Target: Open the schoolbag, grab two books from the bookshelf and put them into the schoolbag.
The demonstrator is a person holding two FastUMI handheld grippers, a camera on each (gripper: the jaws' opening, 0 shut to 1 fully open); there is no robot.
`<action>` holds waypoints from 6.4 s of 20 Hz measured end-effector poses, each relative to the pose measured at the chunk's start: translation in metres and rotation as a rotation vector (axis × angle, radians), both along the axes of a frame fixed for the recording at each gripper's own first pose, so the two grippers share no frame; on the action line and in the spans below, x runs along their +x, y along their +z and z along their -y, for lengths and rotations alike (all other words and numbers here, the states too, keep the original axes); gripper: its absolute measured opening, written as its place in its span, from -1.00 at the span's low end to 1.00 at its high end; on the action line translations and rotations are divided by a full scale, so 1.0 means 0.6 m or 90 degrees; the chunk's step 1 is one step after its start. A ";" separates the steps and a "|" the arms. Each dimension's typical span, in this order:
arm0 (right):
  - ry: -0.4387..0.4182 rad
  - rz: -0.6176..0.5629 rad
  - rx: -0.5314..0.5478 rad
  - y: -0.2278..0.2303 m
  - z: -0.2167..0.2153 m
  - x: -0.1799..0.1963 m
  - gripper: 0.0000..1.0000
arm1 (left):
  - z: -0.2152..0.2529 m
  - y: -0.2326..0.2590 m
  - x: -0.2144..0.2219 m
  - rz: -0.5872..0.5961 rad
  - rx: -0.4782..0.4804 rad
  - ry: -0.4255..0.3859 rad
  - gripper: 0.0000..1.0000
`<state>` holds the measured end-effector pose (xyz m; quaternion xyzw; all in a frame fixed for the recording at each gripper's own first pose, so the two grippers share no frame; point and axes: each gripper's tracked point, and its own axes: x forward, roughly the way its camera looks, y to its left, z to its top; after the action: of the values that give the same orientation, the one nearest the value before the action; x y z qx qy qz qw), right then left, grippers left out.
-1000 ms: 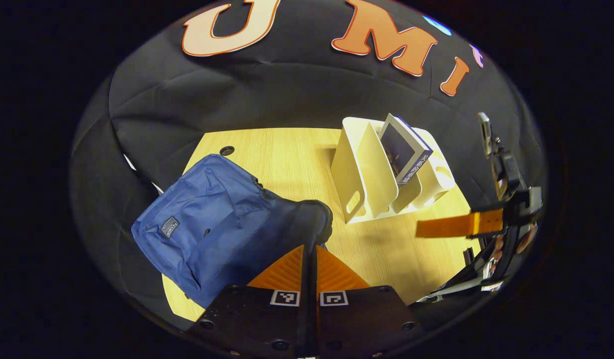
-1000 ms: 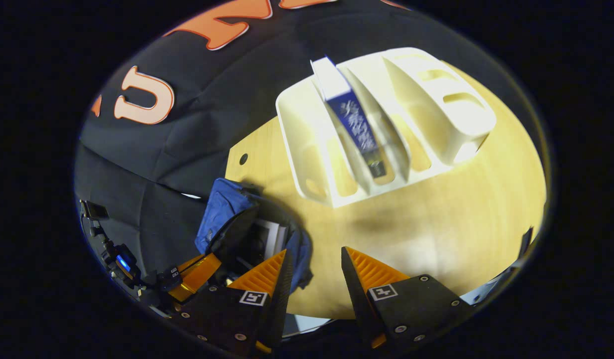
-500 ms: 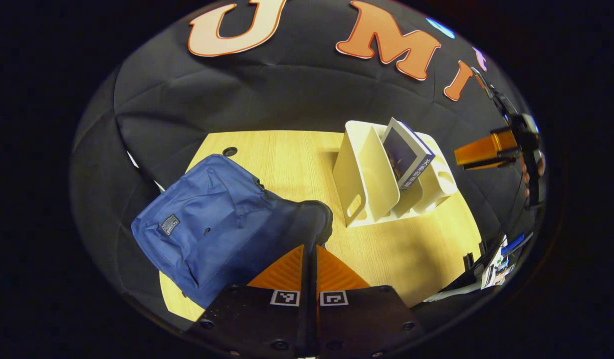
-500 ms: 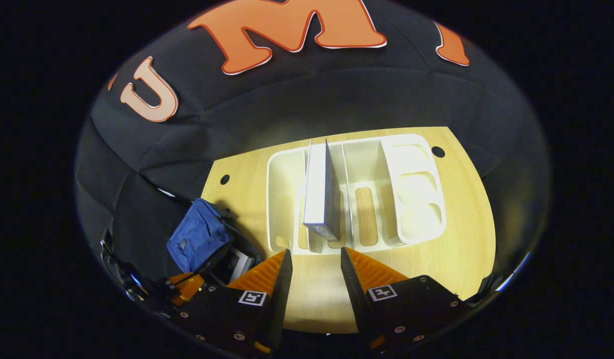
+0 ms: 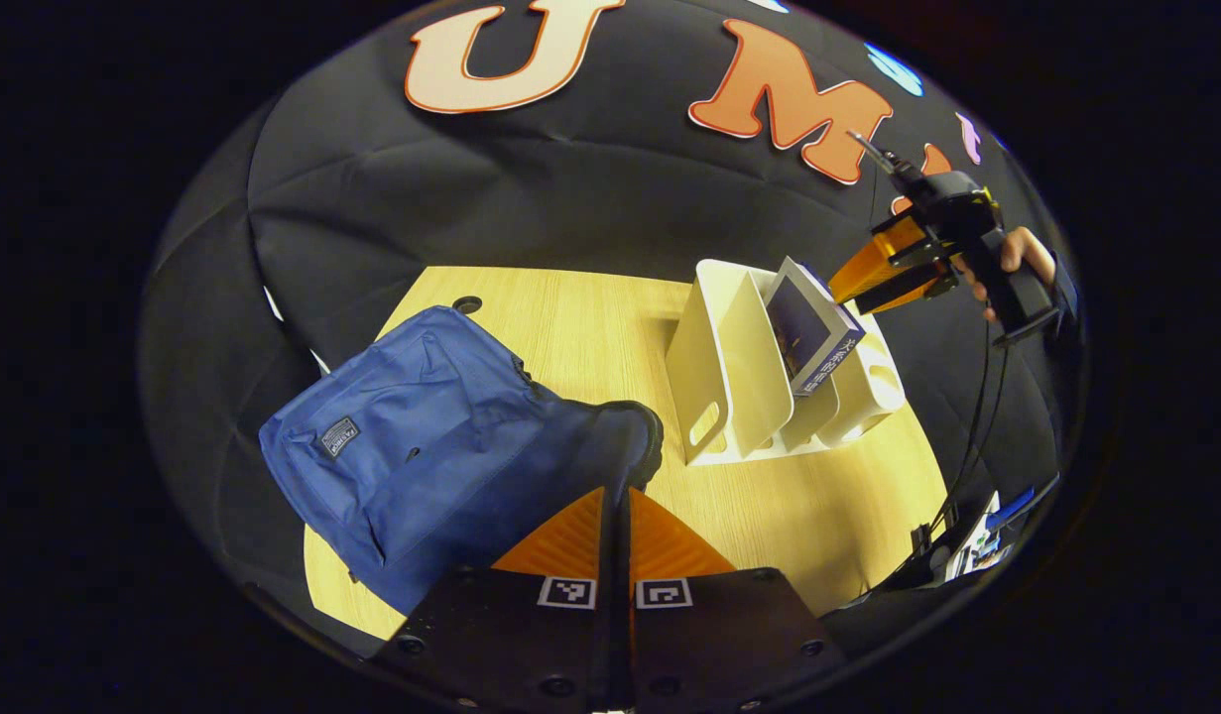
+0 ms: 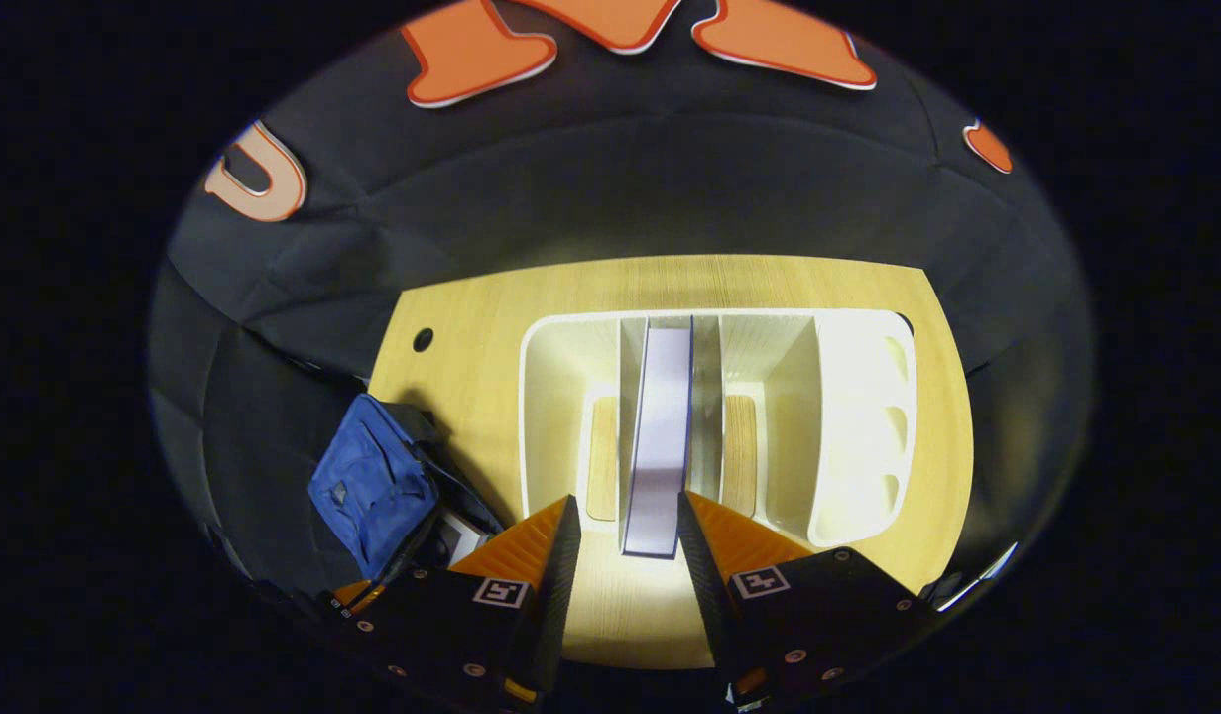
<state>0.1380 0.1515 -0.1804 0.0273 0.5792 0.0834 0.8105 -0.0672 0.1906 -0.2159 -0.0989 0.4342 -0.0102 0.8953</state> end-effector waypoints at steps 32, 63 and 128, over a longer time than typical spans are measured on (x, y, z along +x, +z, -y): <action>0.049 -0.016 -0.045 0.062 0.051 0.010 -0.19 | 0.000 -0.013 0.004 0.001 -0.032 0.012 -0.99; 0.068 -0.048 0.370 0.131 -0.098 -0.261 -0.34 | -0.029 0.025 0.015 -0.014 0.014 0.010 -0.99; -0.188 -0.159 0.603 -0.186 -0.471 -0.307 0.05 | 0.002 0.036 0.026 -0.038 0.049 -0.113 -0.99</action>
<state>-0.0465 0.4342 -0.2922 0.4829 0.5605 0.2172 0.6368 -0.0516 0.1896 -0.1943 -0.0257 0.4677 -0.0700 0.8808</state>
